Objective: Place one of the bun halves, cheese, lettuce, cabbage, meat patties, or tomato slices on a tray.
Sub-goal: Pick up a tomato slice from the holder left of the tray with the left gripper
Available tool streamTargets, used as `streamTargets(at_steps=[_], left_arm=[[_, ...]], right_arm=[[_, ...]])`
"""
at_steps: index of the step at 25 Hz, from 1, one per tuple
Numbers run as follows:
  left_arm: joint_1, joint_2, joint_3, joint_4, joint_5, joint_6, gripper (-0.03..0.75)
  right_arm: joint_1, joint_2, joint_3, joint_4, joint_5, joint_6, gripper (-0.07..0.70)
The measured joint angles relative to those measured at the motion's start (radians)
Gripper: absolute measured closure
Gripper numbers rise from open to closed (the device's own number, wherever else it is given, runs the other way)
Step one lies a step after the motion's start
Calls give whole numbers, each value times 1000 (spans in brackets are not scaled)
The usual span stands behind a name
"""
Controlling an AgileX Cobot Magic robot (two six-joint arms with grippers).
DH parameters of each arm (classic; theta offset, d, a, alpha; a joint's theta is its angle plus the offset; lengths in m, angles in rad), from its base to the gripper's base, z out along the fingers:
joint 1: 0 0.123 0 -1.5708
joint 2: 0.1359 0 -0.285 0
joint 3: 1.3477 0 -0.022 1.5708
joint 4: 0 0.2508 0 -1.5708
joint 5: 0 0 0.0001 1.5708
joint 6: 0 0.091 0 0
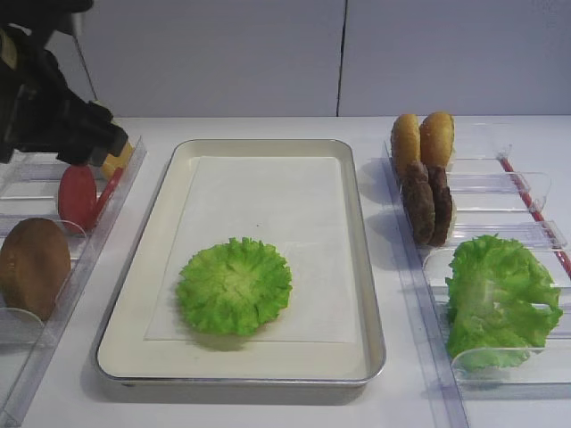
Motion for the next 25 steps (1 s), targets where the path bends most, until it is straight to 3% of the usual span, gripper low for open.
streamTargets(at_steps=[7,14,25], left_arm=[[-29,168,-84,74,-2,-99,242],[-32,264,-89,146,8,-166,242],[-38,328,-90,154,-46,-214,269]], right_arm=[[0,0,0,0,0,0,386],[0,0,0,0,0,0,386],[0,0,0,2,0,0,386]])
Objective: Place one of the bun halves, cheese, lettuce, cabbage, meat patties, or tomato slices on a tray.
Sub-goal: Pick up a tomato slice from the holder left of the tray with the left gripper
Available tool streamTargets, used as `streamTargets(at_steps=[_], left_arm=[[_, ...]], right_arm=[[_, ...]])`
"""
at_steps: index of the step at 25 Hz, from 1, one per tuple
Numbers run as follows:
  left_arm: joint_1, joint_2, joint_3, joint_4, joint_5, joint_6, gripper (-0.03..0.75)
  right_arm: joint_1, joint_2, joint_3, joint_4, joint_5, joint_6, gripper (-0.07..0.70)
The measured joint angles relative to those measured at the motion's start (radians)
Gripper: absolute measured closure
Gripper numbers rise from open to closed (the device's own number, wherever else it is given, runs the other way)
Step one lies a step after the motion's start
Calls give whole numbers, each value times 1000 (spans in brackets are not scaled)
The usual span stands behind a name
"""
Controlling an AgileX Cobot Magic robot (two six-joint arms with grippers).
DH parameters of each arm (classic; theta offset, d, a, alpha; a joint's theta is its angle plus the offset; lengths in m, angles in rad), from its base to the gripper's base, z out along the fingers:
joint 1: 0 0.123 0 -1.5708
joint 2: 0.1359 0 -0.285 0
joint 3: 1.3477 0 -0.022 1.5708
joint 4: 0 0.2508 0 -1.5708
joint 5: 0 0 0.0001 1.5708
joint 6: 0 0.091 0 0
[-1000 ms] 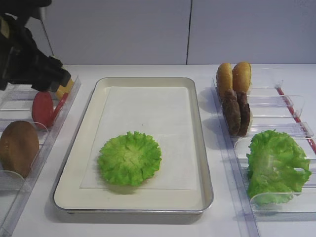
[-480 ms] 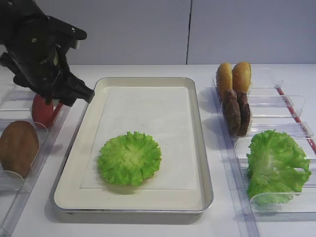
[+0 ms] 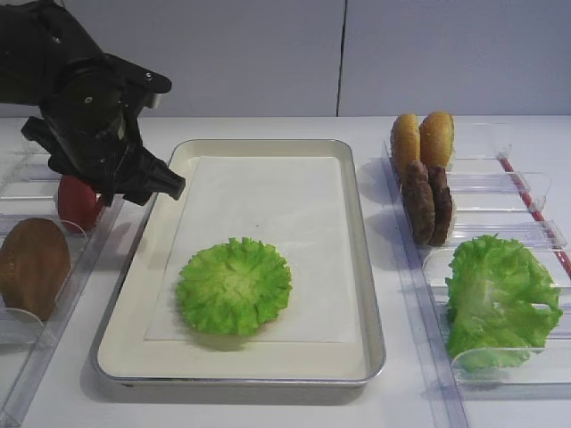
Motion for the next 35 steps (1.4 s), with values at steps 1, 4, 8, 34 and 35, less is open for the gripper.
streamTargets(at_steps=[1,4,8,34,35], left_arm=[[0,0,0,0,0,0,282],[0,0,0,9,0,0,339],[0,0,0,13,0,-1,409],[-61,-346,-36,-82,130,-2,671],[-61,-369,-36,-107,130,18,671]], right_arm=[[0,0,0,0,0,0,386],[0,0,0,0,0,0,386],[0,0,0,0,0,0,386],[0,0,0,2,0,0,386],[0,0,0,2,0,0,386]])
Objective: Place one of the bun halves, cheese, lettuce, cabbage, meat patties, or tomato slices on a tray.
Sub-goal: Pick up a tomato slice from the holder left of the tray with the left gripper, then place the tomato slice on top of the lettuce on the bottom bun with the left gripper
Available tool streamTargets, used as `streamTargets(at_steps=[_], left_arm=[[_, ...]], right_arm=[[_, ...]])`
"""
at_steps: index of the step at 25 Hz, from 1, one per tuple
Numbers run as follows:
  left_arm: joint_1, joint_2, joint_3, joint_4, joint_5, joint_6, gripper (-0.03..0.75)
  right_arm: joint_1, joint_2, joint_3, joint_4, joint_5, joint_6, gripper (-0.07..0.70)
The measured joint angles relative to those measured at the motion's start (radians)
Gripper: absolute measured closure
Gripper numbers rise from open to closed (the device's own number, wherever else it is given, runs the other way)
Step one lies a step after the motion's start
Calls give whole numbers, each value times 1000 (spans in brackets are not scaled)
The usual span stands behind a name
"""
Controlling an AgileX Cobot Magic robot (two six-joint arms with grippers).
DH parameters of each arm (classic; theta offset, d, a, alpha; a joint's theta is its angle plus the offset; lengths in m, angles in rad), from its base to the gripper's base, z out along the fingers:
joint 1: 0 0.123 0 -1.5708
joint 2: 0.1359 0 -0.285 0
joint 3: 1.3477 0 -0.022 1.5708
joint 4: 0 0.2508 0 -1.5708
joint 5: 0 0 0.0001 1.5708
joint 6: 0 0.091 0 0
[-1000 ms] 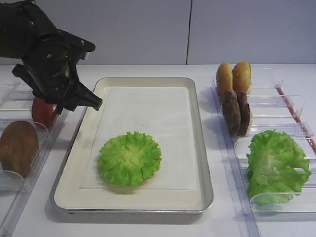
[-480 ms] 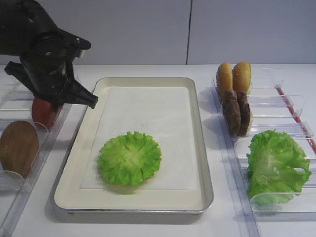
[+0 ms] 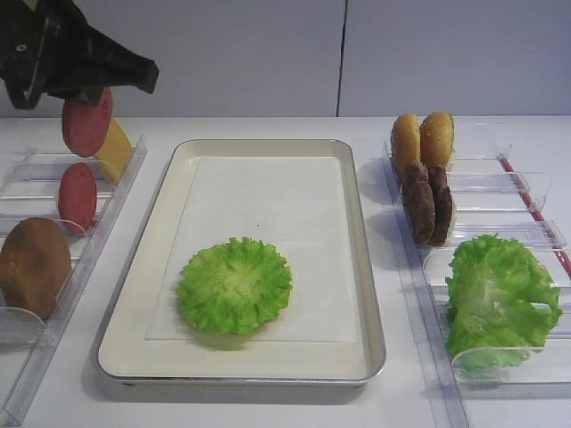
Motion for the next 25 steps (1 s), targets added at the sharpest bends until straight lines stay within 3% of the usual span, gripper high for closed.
streamTargets(at_steps=[3,6,9,12,14,16,18,21,25], left_arm=[[0,-36,0,-125,9,84,671],[0,-40,0,-308,16,240,671],[4,-40,18,-502,-11,373,671],[70,-47,91,-780,-74,545,671],[156,-48,181,-1050,-84,783,671],[242,-48,265,-1347,-46,1031,671],[315,-48,325,-1528,8,1221,671],[352,-37,351,-1624,50,1315,671],[352,33,356,-1655,132,1341,671]], right_arm=[[0,0,0,0,0,0,386],[0,0,0,0,0,0,386],[0,0,0,0,0,0,386],[0,0,0,0,0,0,386],[0,0,0,0,0,0,386],[0,0,0,0,0,0,386],[0,0,0,0,0,0,386],[0,0,0,0,0,0,386],[0,0,0,0,0,0,386]])
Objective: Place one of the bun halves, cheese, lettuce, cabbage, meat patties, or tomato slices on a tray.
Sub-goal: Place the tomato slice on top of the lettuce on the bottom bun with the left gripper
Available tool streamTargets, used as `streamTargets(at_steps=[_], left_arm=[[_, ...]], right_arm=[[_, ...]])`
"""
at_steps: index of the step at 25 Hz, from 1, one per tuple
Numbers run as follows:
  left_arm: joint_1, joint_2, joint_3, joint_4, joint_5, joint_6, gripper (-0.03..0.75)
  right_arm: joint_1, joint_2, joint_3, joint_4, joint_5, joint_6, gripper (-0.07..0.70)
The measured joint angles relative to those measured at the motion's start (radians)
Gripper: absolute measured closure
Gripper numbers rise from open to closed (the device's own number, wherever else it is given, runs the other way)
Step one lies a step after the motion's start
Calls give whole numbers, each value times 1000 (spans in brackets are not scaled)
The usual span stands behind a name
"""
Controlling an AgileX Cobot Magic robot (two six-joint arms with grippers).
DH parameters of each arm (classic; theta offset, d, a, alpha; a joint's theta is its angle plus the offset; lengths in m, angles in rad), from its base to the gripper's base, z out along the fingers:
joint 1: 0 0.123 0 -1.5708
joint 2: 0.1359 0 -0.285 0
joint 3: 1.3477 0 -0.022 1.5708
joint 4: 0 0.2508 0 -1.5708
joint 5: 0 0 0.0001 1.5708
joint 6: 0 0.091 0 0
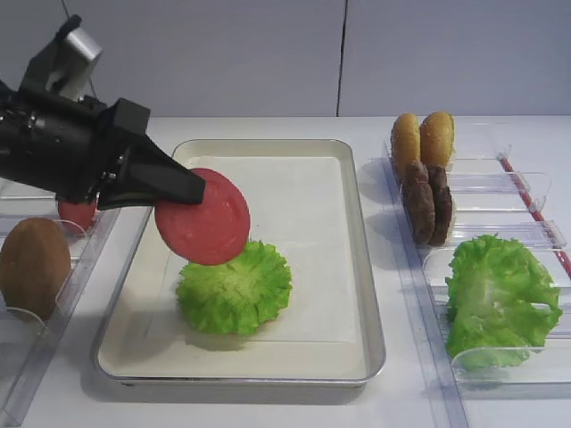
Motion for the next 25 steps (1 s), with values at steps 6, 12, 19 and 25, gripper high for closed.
streamTargets(at_steps=[6,12,19,25], left_arm=[[0,68,0,-3,0,-11,671],[-27,140,0,-3,-11,-26,671],[-50,187,0,-7,-80,-26,671],[-50,187,0,-54,-99,-10,671]], right_arm=[[0,0,0,0,0,0,386],[0,0,0,0,0,0,386],[0,0,0,0,0,0,386],[0,0,0,0,0,0,386]])
